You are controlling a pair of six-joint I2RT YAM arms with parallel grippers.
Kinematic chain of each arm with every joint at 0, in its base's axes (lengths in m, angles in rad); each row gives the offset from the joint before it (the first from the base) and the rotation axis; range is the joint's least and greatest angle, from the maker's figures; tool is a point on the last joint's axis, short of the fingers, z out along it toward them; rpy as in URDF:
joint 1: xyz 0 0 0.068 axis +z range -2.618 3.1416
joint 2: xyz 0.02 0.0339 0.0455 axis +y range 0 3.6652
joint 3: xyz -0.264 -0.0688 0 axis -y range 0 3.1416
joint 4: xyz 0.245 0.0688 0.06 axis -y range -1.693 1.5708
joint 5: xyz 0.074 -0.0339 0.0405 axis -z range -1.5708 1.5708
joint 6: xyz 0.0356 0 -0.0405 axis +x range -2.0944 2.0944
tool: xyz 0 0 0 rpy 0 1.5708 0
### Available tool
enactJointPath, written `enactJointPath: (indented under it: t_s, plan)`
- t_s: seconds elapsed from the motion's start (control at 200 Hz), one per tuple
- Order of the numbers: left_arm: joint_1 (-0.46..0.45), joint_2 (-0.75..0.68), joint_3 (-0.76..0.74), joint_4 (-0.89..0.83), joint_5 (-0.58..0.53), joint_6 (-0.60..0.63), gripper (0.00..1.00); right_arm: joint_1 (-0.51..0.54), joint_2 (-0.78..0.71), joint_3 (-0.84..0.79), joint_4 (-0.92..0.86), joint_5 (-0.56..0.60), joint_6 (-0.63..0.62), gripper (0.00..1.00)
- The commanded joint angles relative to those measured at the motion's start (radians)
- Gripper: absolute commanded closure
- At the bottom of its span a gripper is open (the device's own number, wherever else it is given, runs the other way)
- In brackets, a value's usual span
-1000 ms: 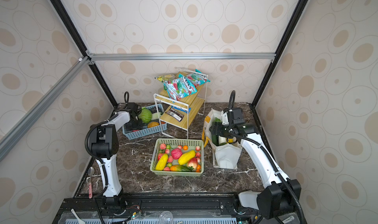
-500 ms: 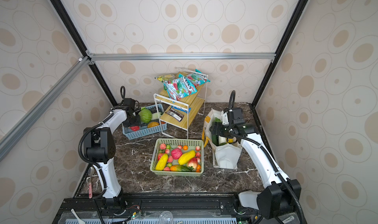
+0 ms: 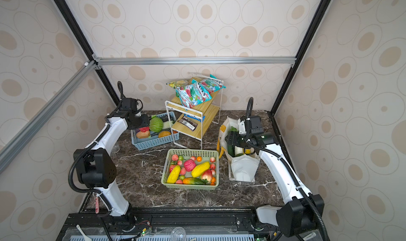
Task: Place the food into the grocery bag and tie it
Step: 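Lift the red pepper out of the blue basket with the left gripper, then carry the red pepper toward the right gripper while the right gripper moves to meet it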
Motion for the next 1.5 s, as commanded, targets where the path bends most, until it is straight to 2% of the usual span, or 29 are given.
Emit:
enactJointPath:
  t_s: [0.0,0.36,0.615,0.86,1.085,1.496]
  plan:
    - [-0.006,-0.084,-0.045,0.054,0.101,-0.040,0.43,0.007,-0.019,-0.006,0.002,-0.024,0.010,0.25]
    - [-0.056,-0.297,-0.238,0.177,0.227,-0.105,0.41,0.027,-0.024,-0.001,0.021,-0.050,0.030,0.25]
    - [-0.175,-0.411,-0.370,0.257,0.215,-0.199,0.40,0.043,-0.050,-0.034,0.077,-0.124,0.043,0.24]
    - [-0.283,-0.510,-0.517,0.377,0.177,-0.369,0.40,0.072,-0.092,-0.100,0.200,-0.198,0.101,0.24]
    - [-0.336,-0.553,-0.584,0.425,0.137,-0.471,0.40,0.202,-0.121,-0.154,0.326,-0.210,0.140,0.24]
    - [-0.403,-0.590,-0.672,0.532,0.097,-0.659,0.39,0.481,-0.098,-0.238,0.622,-0.105,0.172,0.24]
